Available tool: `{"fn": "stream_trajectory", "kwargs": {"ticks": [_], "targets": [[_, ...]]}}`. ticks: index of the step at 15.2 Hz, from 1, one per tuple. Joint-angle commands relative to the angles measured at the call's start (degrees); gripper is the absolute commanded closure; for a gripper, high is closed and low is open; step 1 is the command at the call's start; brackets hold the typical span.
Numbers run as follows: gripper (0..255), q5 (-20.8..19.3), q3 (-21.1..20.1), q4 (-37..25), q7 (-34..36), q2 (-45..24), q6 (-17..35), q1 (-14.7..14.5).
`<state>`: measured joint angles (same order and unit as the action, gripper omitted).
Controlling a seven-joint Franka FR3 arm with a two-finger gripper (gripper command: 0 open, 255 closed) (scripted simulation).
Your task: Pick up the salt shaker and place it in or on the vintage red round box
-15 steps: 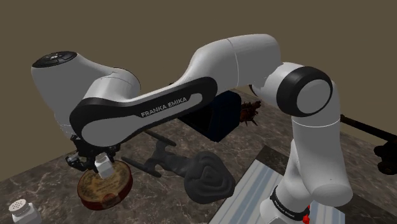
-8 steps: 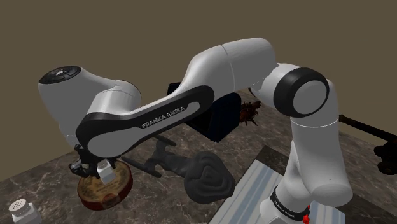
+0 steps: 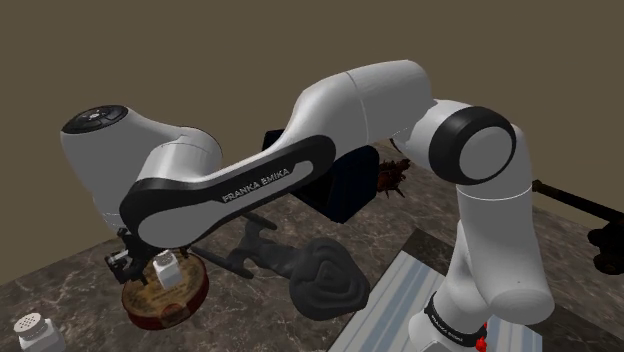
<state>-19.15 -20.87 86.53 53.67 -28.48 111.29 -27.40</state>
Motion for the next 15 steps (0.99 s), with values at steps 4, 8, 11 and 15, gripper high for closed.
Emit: {"fn": "stream_trajectory", "kwargs": {"ticks": [4, 8, 11, 15], "targets": [[0, 0.01, -0.01, 0.06, 0.00, 0.02, 0.00, 0.00], [0, 0.96, -0.62, -5.03, -0.79, 1.45, -6.40, -0.73], [0, 0.96, -0.62, -5.03, -0.79, 1.45, -6.39, -0.73], [0, 0.96, -0.62, -5.03, -0.79, 1.45, -6.40, -0.73]]}}
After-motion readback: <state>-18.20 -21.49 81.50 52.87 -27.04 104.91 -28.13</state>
